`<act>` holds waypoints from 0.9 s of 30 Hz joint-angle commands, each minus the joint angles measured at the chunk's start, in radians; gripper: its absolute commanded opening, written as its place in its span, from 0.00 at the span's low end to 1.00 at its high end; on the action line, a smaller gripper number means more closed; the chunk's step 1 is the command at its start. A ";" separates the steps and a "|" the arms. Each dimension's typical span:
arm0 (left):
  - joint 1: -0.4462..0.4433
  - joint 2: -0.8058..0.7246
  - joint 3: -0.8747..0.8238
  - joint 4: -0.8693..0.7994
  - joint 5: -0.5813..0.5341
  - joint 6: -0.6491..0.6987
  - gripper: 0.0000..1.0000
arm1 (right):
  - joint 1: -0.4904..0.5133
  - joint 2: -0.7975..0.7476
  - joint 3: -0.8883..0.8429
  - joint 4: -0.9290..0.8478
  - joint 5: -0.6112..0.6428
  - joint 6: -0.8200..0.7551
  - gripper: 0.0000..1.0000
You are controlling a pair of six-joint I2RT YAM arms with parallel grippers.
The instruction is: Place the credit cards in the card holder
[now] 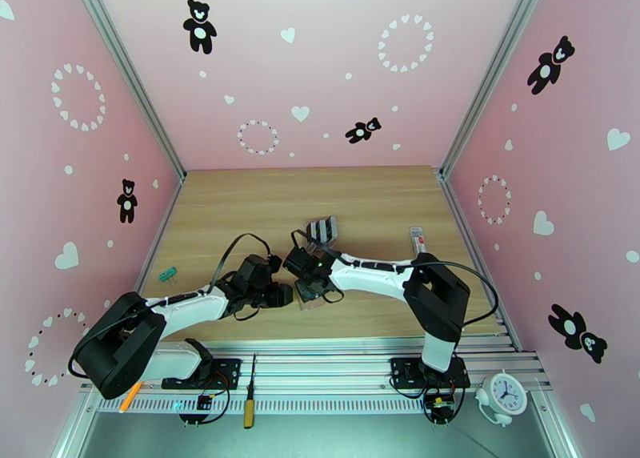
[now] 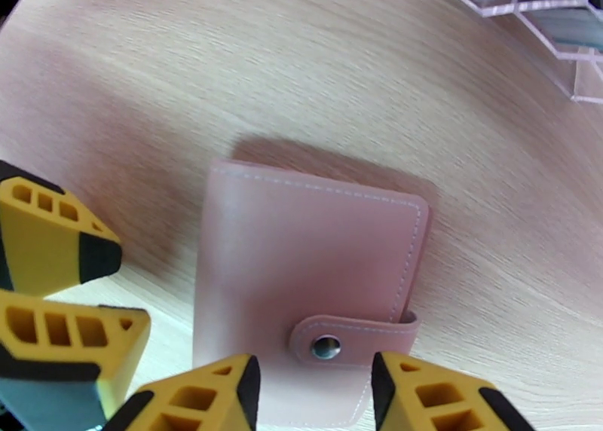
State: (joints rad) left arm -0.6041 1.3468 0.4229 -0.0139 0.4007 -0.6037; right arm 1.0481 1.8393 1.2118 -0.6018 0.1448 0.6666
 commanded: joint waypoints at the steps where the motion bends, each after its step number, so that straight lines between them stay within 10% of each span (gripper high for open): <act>1: 0.005 0.021 -0.004 -0.007 -0.015 0.022 0.44 | 0.007 0.038 0.033 -0.003 0.009 0.012 0.45; 27: 0.008 0.043 0.028 -0.026 -0.016 0.038 0.42 | 0.007 0.111 0.050 -0.012 0.059 0.011 0.23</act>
State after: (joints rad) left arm -0.6033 1.3609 0.4335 -0.0158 0.4011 -0.5877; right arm 1.0538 1.9251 1.2736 -0.6025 0.1955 0.6720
